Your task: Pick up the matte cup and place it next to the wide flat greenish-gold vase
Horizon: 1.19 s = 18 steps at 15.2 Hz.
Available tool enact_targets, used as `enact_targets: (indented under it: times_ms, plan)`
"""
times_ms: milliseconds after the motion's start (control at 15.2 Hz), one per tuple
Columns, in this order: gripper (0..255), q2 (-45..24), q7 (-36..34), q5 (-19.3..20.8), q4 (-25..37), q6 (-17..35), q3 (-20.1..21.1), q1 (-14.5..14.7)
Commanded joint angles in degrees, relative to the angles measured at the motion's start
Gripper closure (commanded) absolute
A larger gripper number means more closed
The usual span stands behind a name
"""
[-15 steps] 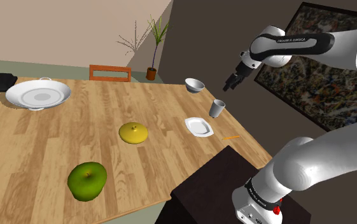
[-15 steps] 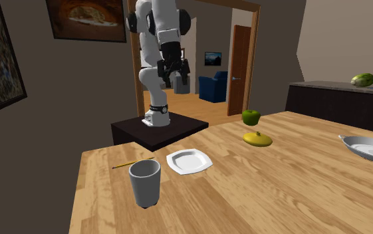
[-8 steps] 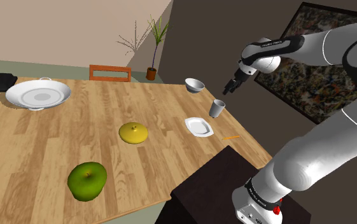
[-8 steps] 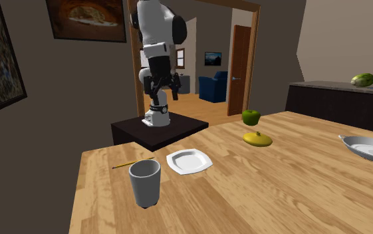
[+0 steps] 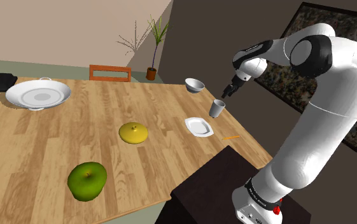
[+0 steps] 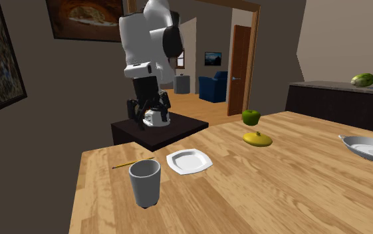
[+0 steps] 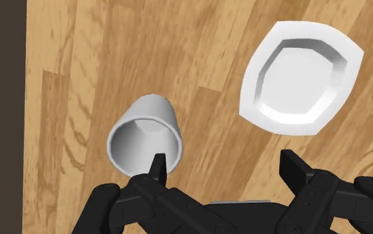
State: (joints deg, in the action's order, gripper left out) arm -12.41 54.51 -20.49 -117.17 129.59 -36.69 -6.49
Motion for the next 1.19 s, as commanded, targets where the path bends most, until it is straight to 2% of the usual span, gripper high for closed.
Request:
enact_targets:
  times_ms: [0,330,660,1122]
  plan:
    - [0,-5.0,3.0,-3.6,3.9,-0.7,0.7,-2.2]
    - [0,-16.8,8.3,-10.1,14.5,-2.8,3.4,-9.2]
    - [0,-28.3,10.6,-13.8,27.3,-5.8,6.2,-16.2]
    - [0,-31.4,11.3,-15.4,27.7,-3.2,7.6,-16.8]
